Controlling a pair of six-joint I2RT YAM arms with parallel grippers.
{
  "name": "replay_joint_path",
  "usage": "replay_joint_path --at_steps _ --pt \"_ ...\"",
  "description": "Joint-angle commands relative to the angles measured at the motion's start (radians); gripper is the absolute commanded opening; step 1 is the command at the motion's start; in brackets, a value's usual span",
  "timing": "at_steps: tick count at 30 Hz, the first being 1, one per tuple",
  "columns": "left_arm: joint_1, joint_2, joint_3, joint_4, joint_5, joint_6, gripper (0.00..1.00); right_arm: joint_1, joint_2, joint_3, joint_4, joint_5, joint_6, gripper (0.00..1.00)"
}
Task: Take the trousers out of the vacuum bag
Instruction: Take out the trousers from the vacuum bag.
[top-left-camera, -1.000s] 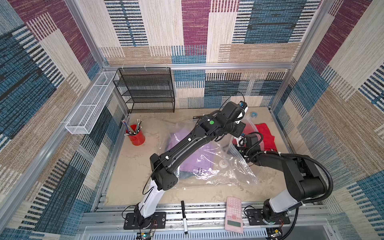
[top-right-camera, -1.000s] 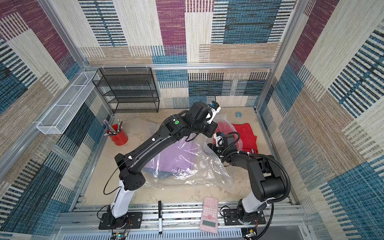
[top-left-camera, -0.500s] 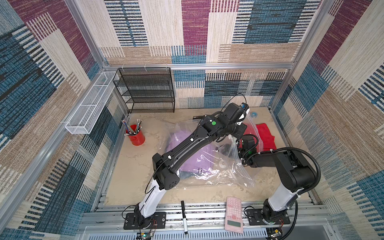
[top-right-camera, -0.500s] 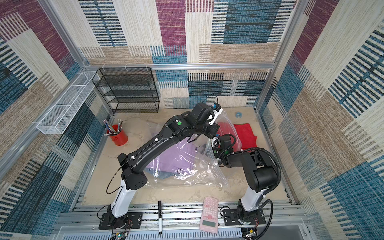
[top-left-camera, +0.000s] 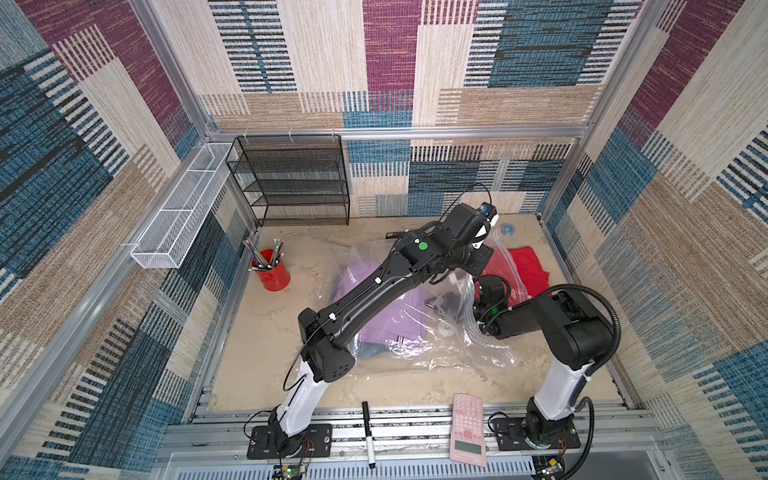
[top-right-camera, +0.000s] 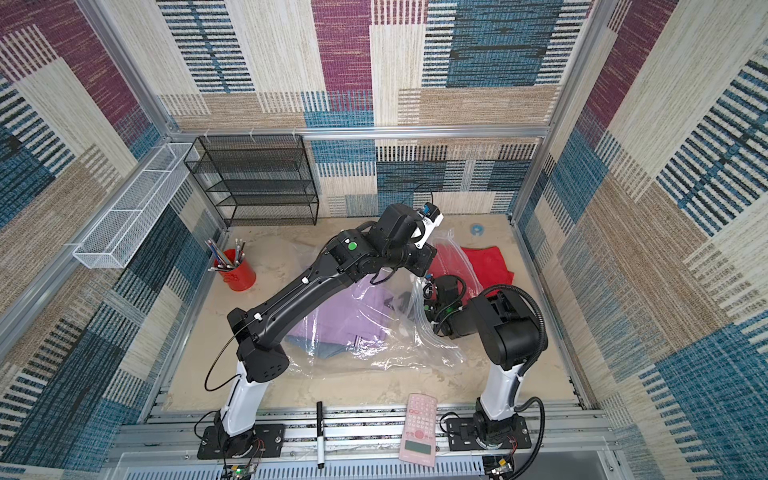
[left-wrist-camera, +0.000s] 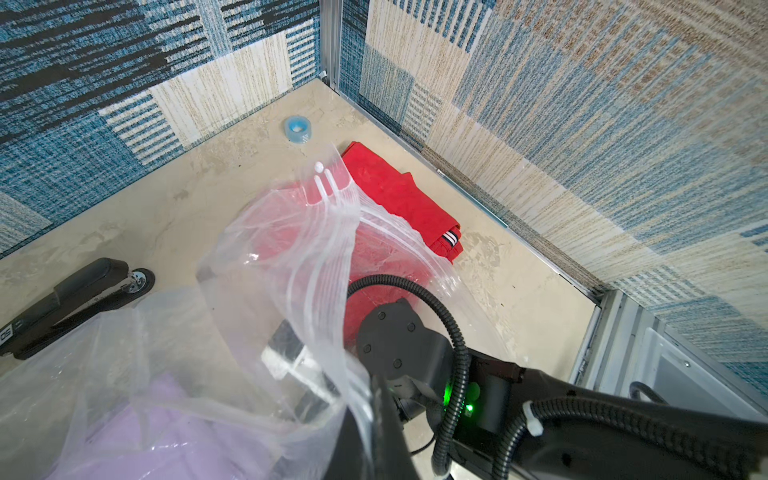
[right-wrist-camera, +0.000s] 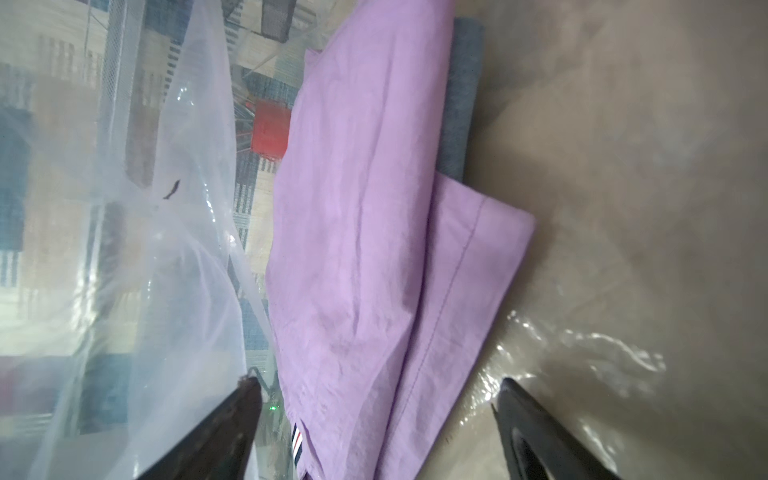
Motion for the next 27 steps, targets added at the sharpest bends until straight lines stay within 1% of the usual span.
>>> replay_joint_path --at_steps 1,4,6,8,12,14,17,19,23,27 --pt "0.001 0.004 0.013 0.057 0.014 0.006 0.00 0.007 -0.017 0.021 -0.150 0.029 -0.079 0.92" --pt "0.000 0.002 0.013 0.057 0.015 0.004 0.00 0.006 -0.033 0.028 -0.204 0.042 -0.098 0.92" --pt "-0.002 0.001 0.014 0.057 0.018 0.004 0.00 0.007 -0.013 0.023 -0.154 -0.009 -0.063 0.92" --pt "-0.003 0.004 0.018 0.057 0.026 0.006 0.00 0.007 0.021 0.028 -0.119 -0.033 -0.041 0.92" --pt "-0.010 0.010 0.024 0.057 0.039 0.006 0.00 0.019 0.072 0.043 -0.112 -0.027 -0.053 0.92" --pt "-0.011 0.013 0.026 0.057 0.041 0.004 0.00 0.020 0.085 0.026 -0.050 -0.042 -0.019 0.92" --pt "-0.011 0.016 0.024 0.057 0.047 0.002 0.00 0.022 0.113 -0.015 0.126 -0.091 0.079 0.92" --pt "-0.013 0.019 0.025 0.057 0.056 -0.002 0.00 0.023 0.141 -0.016 0.180 -0.102 0.110 0.92" --pt "-0.015 0.023 0.025 0.057 0.071 -0.005 0.00 0.040 0.181 0.002 0.175 -0.094 0.108 0.92" --pt "-0.017 0.023 0.025 0.057 0.066 -0.003 0.00 0.046 0.175 0.009 0.126 -0.083 0.078 0.92"
